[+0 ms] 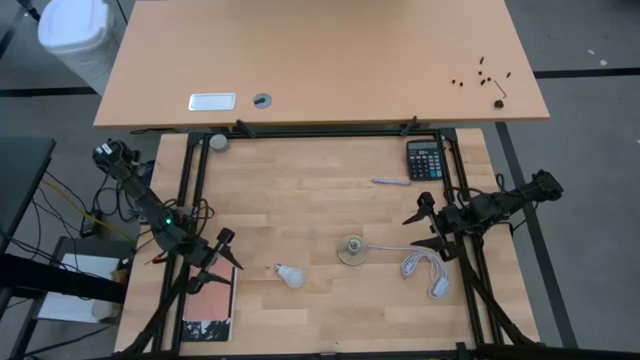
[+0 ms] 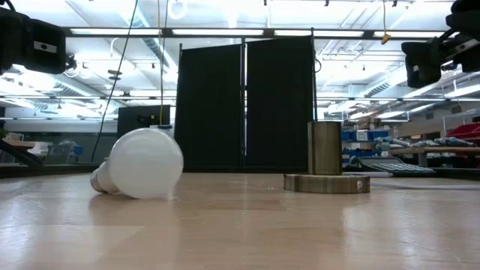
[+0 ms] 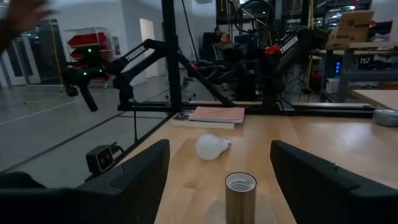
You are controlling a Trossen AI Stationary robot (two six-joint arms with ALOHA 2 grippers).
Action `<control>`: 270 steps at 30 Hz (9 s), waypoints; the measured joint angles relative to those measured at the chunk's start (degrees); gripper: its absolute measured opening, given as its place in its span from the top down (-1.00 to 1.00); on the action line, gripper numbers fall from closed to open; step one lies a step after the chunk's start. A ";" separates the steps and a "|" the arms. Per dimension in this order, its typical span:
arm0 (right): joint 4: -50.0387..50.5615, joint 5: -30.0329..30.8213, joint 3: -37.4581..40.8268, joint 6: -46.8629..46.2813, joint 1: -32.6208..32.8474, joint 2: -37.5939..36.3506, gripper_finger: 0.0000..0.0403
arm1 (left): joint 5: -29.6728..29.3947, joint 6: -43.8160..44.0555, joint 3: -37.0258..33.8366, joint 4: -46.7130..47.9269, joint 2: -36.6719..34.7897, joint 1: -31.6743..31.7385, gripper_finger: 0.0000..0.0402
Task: Screw lightbulb
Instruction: Return to Home Position
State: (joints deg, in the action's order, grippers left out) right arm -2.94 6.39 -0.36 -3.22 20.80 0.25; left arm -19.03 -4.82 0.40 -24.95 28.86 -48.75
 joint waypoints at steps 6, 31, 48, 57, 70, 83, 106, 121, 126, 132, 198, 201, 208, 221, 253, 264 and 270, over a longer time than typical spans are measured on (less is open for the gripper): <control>0.00 0.00 0.00 0.00 0.00 0.00 -0.43 | 0.02 0.00 0.00 -0.02 0.00 -0.02 -0.09; 0.02 -0.02 0.00 -0.02 0.00 0.00 -0.43 | 0.02 9.11 0.02 0.31 -0.02 -0.02 -0.09; 0.02 -0.04 0.00 -0.02 0.00 0.00 -0.43 | 0.02 11.49 0.02 2.65 -9.41 -0.01 -0.09; -0.02 -0.04 0.00 -0.04 0.00 0.01 -0.43 | 0.02 7.86 0.02 8.64 -15.95 -0.02 -0.09; -0.09 -0.04 0.00 -0.04 0.00 0.02 -0.43 | 0.02 6.60 0.02 20.17 -21.33 0.00 -0.09; -0.37 -0.04 0.00 -0.04 0.00 0.02 -0.43 | -5.43 5.15 0.17 20.54 -23.67 -0.11 -0.09; -0.37 -0.05 0.00 -0.02 0.00 0.01 -0.43 | 15.57 8.29 0.20 20.32 -25.63 0.66 -0.09; -0.37 -0.06 0.00 -0.04 0.00 0.01 -0.43 | 14.09 -19.63 0.22 9.43 -28.72 18.03 -0.09; -0.37 -0.07 0.00 -0.02 0.00 0.02 -0.43 | 3.84 -20.00 0.28 4.48 -28.77 21.07 -0.09; -0.37 -0.07 0.00 -0.04 0.00 0.02 -0.43 | -4.97 -7.22 0.28 9.25 -28.88 28.47 -0.09; 0.30 -0.05 0.00 -0.02 0.02 0.02 -0.43 | -4.76 8.09 0.20 20.17 -28.76 34.51 -0.09; 0.35 -0.07 0.00 -0.03 0.01 0.18 -0.43 | -4.76 8.09 0.20 20.15 -28.76 34.51 -0.09; 0.10 -0.07 0.00 -0.02 0.00 0.22 -0.43 | -4.76 8.11 0.20 20.15 -28.76 34.51 -0.09; 0.09 -0.07 -0.02 -0.04 0.00 0.22 -0.43 | -4.75 8.09 0.20 20.15 -28.76 34.51 -0.09; 0.09 -0.05 -0.01 -0.02 0.00 0.22 -0.43 | -4.76 8.09 0.22 20.16 -28.75 34.50 -0.09; 0.08 -0.07 0.00 -0.02 0.02 0.22 -0.43 | -4.74 8.11 0.22 20.15 -28.76 34.51 -0.09; 0.07 -0.07 -0.02 -0.04 0.00 0.22 -0.43 | -4.74 8.10 0.22 20.16 -28.76 34.50 -0.09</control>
State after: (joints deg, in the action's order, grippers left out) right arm -2.87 6.33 -0.38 -3.27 20.80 0.47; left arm -23.77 3.28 0.62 -4.79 0.10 -14.25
